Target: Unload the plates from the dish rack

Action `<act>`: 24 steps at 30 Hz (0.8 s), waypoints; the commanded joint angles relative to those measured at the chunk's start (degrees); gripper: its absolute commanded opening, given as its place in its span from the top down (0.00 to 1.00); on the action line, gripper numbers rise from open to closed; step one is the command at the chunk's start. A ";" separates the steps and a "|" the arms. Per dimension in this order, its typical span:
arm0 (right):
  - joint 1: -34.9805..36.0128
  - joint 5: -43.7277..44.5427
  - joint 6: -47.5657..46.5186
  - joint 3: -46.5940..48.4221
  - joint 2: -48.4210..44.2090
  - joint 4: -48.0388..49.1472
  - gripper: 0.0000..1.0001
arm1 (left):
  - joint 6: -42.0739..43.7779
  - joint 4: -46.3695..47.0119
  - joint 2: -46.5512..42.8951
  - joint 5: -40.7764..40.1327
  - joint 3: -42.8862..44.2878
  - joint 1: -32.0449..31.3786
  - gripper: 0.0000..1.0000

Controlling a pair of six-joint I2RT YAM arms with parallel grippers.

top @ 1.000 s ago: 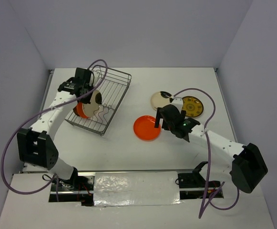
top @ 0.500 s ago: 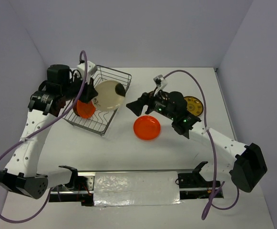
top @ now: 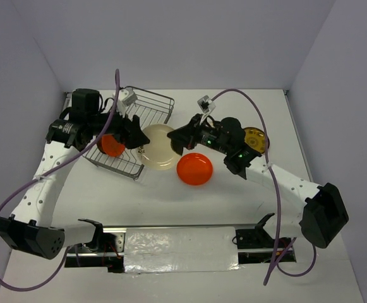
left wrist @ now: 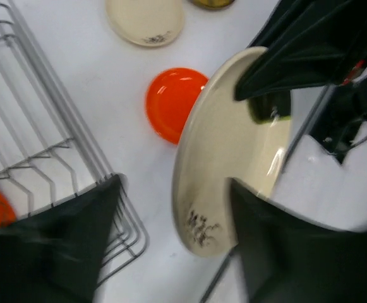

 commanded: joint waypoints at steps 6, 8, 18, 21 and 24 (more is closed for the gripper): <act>-16.06 20.35 12.74 -2.19 -2.17 -18.38 1.00 | -5.25 4.06 2.16 -47.64 4.09 -0.12 0.01; -21.94 24.13 13.89 -1.93 1.58 -20.33 1.00 | -4.20 3.97 1.73 -51.87 2.52 0.23 0.01; -34.89 15.01 10.91 8.25 23.47 -16.98 0.89 | 0.72 5.20 -3.27 -56.02 -5.22 0.50 0.00; -34.90 13.86 10.28 11.51 25.86 -19.10 0.59 | 1.34 4.94 -4.42 -56.72 -5.92 0.50 0.01; -34.11 15.70 9.50 11.08 25.43 -21.11 0.27 | 1.60 4.59 -5.21 -57.78 -7.15 0.50 0.01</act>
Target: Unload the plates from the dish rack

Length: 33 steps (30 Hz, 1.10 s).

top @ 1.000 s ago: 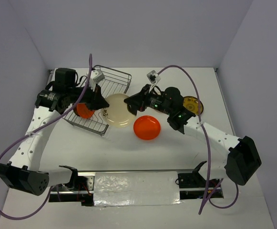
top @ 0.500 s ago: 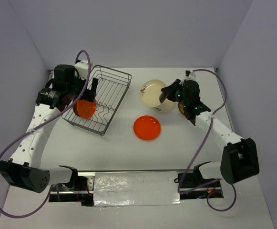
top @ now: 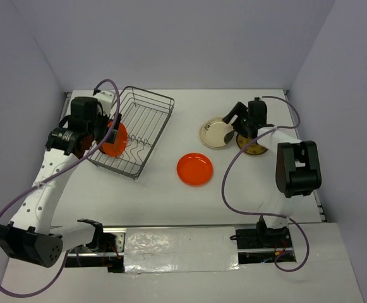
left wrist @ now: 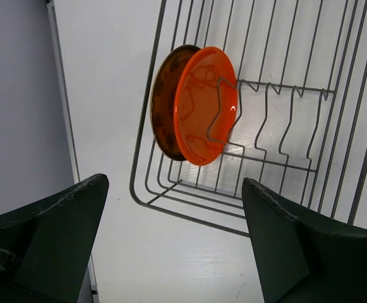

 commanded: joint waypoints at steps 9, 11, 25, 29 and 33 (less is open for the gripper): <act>11.91 29.14 -10.12 12.84 -2.49 -26.27 0.00 | 2.11 1.55 -1.43 -3.36 -2.84 0.17 0.07; 13.05 28.28 -9.50 8.55 -6.18 -23.68 0.00 | 2.46 2.86 -0.03 -4.32 -3.63 0.17 0.14; 23.51 27.13 -10.03 -6.58 -31.76 -20.23 0.00 | 2.63 14.46 15.16 -10.39 -3.99 0.43 0.39; 24.83 26.87 -9.24 -8.78 -35.37 -20.05 0.00 | 2.46 16.58 19.30 -11.71 -3.28 1.05 0.43; 25.98 27.39 -8.89 -10.02 -37.84 -20.05 0.00 | 2.37 17.99 22.82 -11.36 -2.76 2.19 0.52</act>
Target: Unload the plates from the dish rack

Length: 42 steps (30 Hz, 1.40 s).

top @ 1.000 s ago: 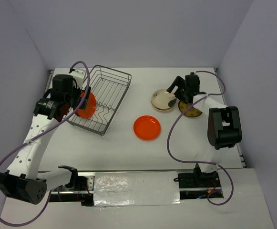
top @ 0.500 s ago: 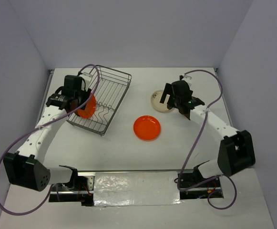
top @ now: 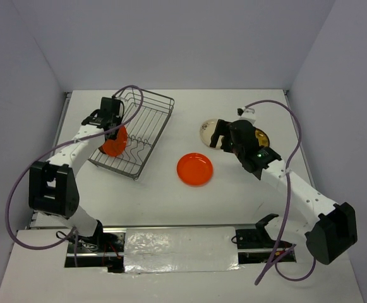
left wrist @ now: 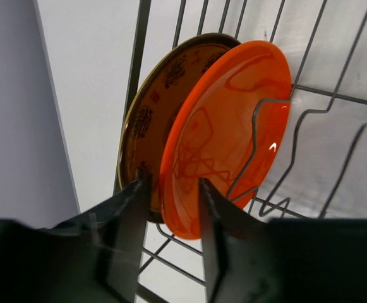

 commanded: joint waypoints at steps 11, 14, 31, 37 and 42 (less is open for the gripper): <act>3.61 3.50 0.65 0.68 -7.77 -1.24 0.00 | 0.58 -2.38 -0.98 -0.14 8.93 1.71 1.00; 3.96 -0.88 0.65 -0.11 -8.65 1.47 0.00 | 2.16 -6.25 -5.20 0.29 14.39 1.63 1.00; 7.04 -47.39 0.73 0.31 1.01 45.69 0.05 | -5.83 -14.00 -20.41 67.59 18.09 1.63 1.00; 8.88 -47.75 0.47 2.08 5.41 48.68 0.20 | -10.49 -12.76 -18.92 74.65 18.36 1.71 0.86; 9.15 -46.09 2.14 2.35 6.82 50.71 1.00 | -9.18 -14.60 -16.20 71.85 18.88 1.63 0.55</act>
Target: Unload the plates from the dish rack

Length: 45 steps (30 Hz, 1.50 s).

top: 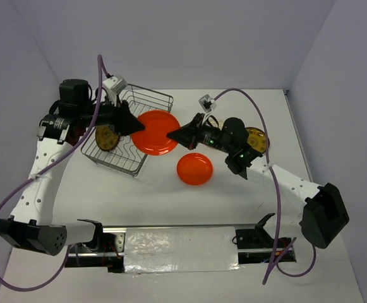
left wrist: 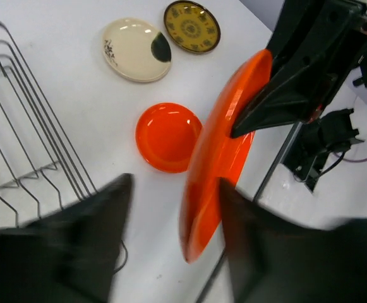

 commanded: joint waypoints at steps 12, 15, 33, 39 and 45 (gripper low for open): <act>-8.14 14.43 3.27 -8.76 -6.50 -25.92 0.97 | 6.94 6.96 0.62 -67.75 -4.06 0.91 0.00; -14.02 7.50 2.92 -14.14 -6.33 -23.73 0.95 | 9.06 10.14 -0.88 -69.45 -6.88 1.35 0.01; -9.41 27.55 -4.11 -8.19 0.98 -44.05 0.11 | 10.91 9.35 2.01 -67.78 -9.61 1.88 0.00; -2.98 46.04 -3.50 -0.45 -0.70 -57.29 0.00 | 10.64 10.57 5.26 -68.04 -10.14 2.05 0.02; -2.89 43.25 -3.59 -4.05 -8.43 -55.45 0.00 | 10.82 14.71 10.53 -69.19 -10.41 2.58 0.14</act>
